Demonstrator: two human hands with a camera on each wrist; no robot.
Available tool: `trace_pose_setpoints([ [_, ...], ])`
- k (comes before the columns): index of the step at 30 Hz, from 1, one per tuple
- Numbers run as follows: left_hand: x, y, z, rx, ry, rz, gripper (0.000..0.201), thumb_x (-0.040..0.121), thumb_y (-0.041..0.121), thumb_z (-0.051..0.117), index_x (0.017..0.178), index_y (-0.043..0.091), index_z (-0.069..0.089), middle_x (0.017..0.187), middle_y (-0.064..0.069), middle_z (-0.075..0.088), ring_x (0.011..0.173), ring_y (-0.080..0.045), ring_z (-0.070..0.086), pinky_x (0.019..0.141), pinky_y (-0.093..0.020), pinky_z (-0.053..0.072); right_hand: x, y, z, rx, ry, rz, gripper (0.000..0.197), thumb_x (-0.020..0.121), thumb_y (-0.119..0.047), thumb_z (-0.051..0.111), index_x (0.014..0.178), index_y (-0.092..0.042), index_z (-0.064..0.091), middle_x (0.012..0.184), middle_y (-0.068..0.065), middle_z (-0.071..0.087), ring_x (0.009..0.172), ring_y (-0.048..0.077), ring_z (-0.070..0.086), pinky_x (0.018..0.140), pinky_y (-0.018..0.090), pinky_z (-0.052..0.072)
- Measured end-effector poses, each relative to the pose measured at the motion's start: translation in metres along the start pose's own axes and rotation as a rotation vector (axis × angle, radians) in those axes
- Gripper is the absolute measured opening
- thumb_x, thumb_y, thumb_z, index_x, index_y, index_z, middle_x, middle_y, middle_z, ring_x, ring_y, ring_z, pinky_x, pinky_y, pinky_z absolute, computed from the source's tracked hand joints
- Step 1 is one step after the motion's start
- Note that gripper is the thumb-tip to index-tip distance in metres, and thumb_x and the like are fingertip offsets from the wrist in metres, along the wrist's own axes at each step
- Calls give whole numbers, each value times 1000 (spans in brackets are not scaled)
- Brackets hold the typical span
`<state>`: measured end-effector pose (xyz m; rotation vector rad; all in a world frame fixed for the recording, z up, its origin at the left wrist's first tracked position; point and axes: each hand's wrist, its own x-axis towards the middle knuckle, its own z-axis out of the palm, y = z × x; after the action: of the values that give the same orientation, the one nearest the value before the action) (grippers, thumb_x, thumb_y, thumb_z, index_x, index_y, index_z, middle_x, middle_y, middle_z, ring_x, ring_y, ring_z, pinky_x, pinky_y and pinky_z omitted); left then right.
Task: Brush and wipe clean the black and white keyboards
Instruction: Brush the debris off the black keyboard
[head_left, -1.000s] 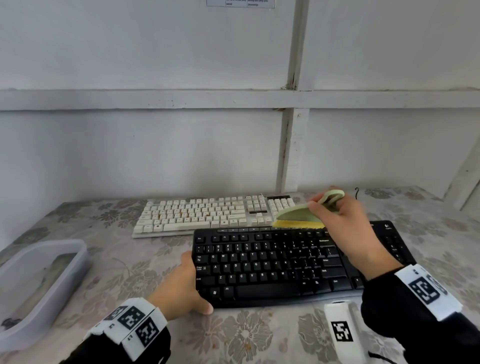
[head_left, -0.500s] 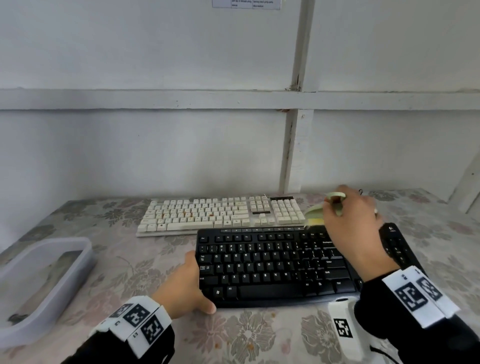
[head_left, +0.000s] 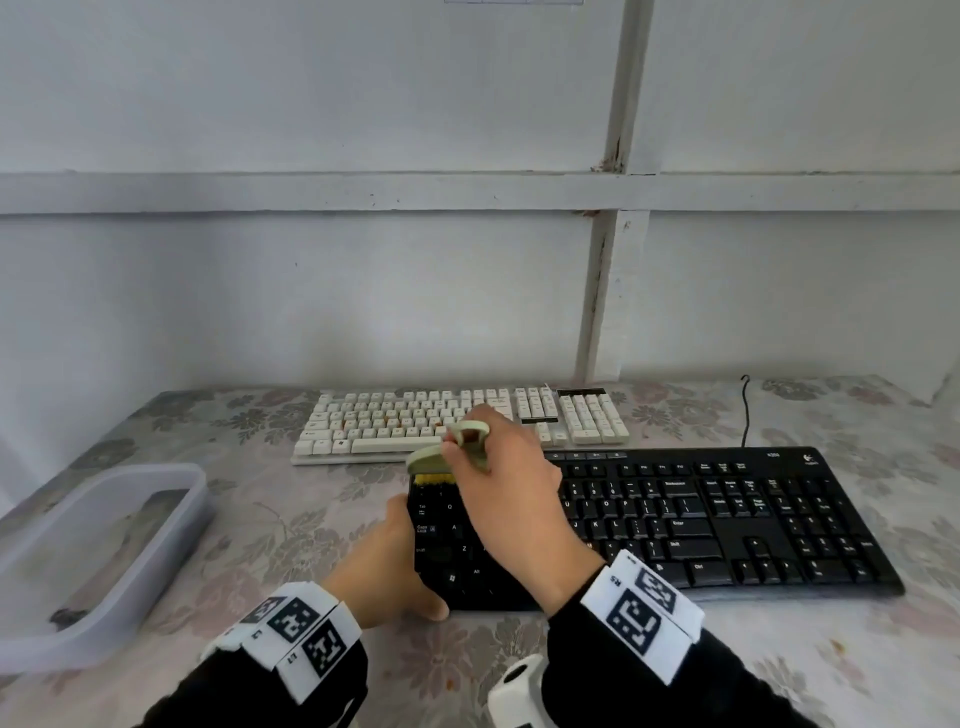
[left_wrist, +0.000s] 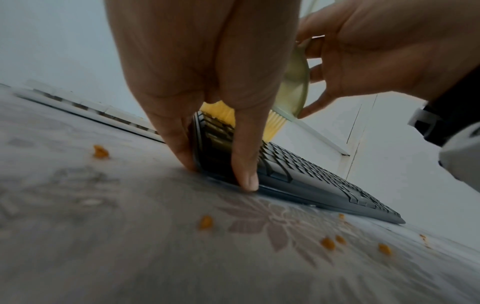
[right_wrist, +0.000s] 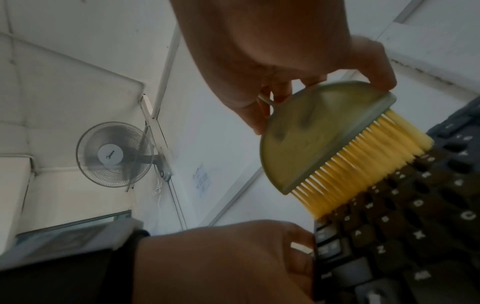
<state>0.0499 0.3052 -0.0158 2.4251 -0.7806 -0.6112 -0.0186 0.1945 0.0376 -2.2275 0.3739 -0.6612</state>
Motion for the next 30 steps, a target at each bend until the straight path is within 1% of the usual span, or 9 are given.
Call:
trace_pose_setpoints([
  [3,0,0,-1,-5,1,0,94,64,14,80,134,15,17,95,14,46,85,-5,48,57,-11,36,1,9,-13,-99,34,73,5,94,-30,50,89,-30,51,94,-11,63,98,17,55,95,45,38],
  [6,0,-1,-1,-48,-4,-8,94,63,12,81,133,17,19,96,15,49,91,-8,50,61,-11,36,3,14,-26,-159,107,98,8,95,-29,49,99,-28,56,100,-10,63,102,18,54,96,46,36],
  [11,-2,4,0,-9,20,-6,99,62,15,80,136,14,14,90,18,44,78,1,46,55,-11,36,-6,2,-10,77,-46,-30,9,91,-28,56,86,-33,51,91,-11,61,95,20,56,89,49,44],
  [15,-3,5,-2,-35,5,1,95,64,11,80,136,16,18,98,15,46,89,-5,47,57,-9,35,-1,17,-18,-90,50,49,2,93,-30,54,91,-29,53,92,-11,62,96,19,57,91,48,42],
  [18,-4,4,-2,-66,-5,-2,93,65,9,80,135,17,19,93,19,46,90,-6,48,59,-8,35,3,21,-30,16,116,48,13,92,-25,56,81,-31,51,85,-10,61,93,22,57,90,51,43],
  [21,-3,4,-1,-52,12,3,95,63,11,81,135,16,18,91,20,46,85,-3,47,58,-9,36,-1,12,-23,127,18,-15,14,90,-24,59,80,-31,53,85,-11,62,88,17,57,89,52,44],
  [23,-3,5,-1,-44,16,8,95,63,11,81,134,17,18,93,20,45,86,-4,48,58,-10,37,-4,15,-21,97,0,-12,10,90,-26,59,83,-31,53,88,-11,61,90,17,57,89,52,45],
  [27,-3,3,-1,-70,-3,3,94,64,10,80,134,18,19,103,13,50,95,-8,49,62,-9,37,-3,30,-45,-28,99,91,12,91,-26,55,81,-31,52,87,-11,61,87,19,59,90,53,45],
  [30,-3,2,-1,-78,-2,-2,94,64,9,81,134,18,19,99,14,51,94,-9,51,62,-11,37,-4,31,-66,13,174,85,15,91,-23,56,77,-29,53,82,-9,61,85,22,59,89,52,46],
])
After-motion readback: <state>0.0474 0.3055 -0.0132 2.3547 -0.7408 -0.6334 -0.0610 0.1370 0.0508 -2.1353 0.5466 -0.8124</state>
